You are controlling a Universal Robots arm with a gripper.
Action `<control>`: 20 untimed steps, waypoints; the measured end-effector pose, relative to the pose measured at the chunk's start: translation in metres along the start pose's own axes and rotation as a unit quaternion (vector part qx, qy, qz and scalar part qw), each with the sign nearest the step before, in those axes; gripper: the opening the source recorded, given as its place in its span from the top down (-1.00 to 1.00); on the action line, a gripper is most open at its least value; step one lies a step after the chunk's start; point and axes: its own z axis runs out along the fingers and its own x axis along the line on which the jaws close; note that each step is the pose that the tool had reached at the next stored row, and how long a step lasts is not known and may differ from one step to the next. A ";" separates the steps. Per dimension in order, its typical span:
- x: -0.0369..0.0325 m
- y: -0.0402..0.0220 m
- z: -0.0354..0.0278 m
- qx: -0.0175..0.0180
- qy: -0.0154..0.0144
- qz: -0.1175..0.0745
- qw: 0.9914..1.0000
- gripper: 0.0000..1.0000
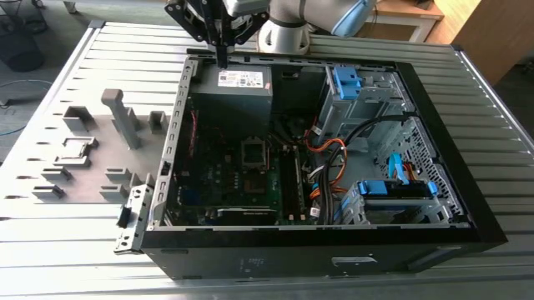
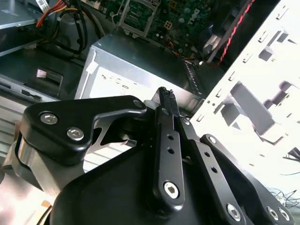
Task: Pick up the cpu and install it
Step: 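Reach for the cpu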
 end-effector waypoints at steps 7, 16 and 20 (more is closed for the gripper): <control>0.0132 -0.0010 -0.0002 0.000 0.000 0.000 1.000 0.79; 0.0315 -0.0024 -0.0006 0.000 0.000 0.000 1.000 0.79; 0.0394 -0.0030 -0.0007 0.000 0.000 0.000 1.000 0.79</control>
